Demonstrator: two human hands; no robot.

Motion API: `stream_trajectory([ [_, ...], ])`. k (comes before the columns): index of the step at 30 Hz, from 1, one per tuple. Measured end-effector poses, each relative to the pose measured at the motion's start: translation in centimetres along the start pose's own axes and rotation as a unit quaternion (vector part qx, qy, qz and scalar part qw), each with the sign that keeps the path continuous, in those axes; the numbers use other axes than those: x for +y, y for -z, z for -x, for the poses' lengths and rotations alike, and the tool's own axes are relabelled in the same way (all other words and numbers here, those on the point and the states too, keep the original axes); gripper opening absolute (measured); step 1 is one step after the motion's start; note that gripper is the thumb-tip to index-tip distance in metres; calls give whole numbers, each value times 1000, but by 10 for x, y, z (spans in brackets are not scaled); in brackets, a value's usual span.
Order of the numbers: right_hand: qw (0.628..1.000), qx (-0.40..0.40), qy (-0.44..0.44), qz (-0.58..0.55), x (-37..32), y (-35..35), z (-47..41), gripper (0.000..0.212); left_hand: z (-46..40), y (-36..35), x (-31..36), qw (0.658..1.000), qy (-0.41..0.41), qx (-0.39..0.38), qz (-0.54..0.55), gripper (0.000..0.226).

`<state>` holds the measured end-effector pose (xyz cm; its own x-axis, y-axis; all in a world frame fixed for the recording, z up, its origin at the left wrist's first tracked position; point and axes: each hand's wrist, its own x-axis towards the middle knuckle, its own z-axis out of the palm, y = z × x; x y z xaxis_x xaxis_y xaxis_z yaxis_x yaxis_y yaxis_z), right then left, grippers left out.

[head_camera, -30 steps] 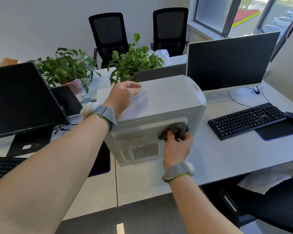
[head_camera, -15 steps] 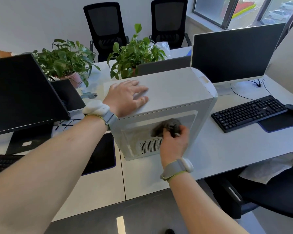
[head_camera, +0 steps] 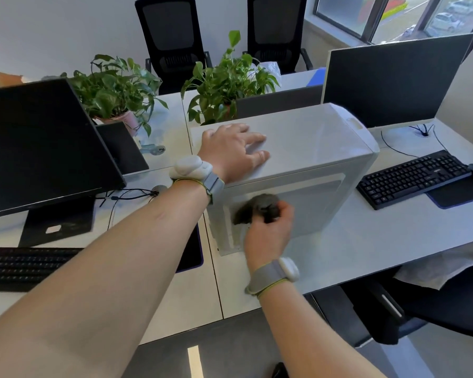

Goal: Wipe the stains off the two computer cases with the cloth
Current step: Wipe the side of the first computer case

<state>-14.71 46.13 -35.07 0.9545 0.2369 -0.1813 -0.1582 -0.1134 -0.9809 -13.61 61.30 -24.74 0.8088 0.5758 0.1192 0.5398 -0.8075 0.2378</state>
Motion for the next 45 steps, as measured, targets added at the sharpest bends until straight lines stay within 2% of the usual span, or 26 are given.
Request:
stream_trajectory([
  [2, 997, -67, 13, 45, 9, -12, 20, 33, 0, 1, 0, 1000, -2, 0, 1, 61],
  [4, 994, -95, 21, 43, 13, -12, 24, 32, 0, 0, -1, 1000, -4, 3, 2, 60],
  [6, 998, -56, 18, -7, 10, 2, 14, 33, 0, 1, 0, 1000, -6, 1, 1, 58],
  [9, 994, 70, 2, -85, -2, 27, -26, 37, 0, 1, 0, 1000, -3, 1, -1, 57],
  [12, 994, 100, 10, -44, -16, 20, -31, 31, -2, 2, 0, 1000, -1, 2, -6, 60],
  [14, 997, 59, 39, -1, -11, 3, -7, 30, -1, 1, 0, 1000, 1, 0, -4, 60],
  [17, 989, -108, 74, 71, 7, -13, 30, 37, -1, 0, -1, 1000, -1, 3, -4, 58],
  [19, 976, -174, 99, 85, 14, -11, 32, 37, 0, 0, 0, 1000, -4, 4, 0, 57],
  [21, 985, -134, 109, 26, 10, 5, 19, 39, -1, 1, 0, 1000, -5, 7, 5, 57],
  [24, 996, 54, 29, -69, 5, 42, -24, 50, -1, 0, -1, 1000, -5, 10, 6, 57],
  [26, 989, 129, -2, -70, 1, 58, -54, 53, -1, 0, -1, 1000, -6, 11, 5, 57],
  [29, 994, 110, -15, -14, -2, 46, -60, 58, -1, 0, 0, 1000, -5, 14, 9, 55],
  [32, 998, 54, -20, 9, -2, 19, -28, 72, -1, 1, 1, 1000, -1, 12, 13, 52],
  [34, 999, 16, -33, 27, 6, 5, -6, 72, -1, 1, 2, 1000, -3, 8, 14, 52],
  [35, 999, -6, -34, 42, 10, 1, 3, 65, -1, 1, 2, 1000, -4, 6, 15, 52],
  [38, 997, -71, -13, 40, 21, 7, 10, 27, -1, 2, 0, 1000, -5, 3, 15, 53],
  [40, 997, -58, -33, -25, 28, 23, -5, 25, 0, 2, 0, 1000, -6, 1, 10, 54],
  [43, 992, 44, -67, -93, 41, 47, -43, 50, 0, 1, 1, 1000, -5, 5, 8, 54],
  [45, 988, 58, -97, -105, 38, 50, -57, 50, 0, 2, 1, 1000, -4, 7, 11, 53],
])
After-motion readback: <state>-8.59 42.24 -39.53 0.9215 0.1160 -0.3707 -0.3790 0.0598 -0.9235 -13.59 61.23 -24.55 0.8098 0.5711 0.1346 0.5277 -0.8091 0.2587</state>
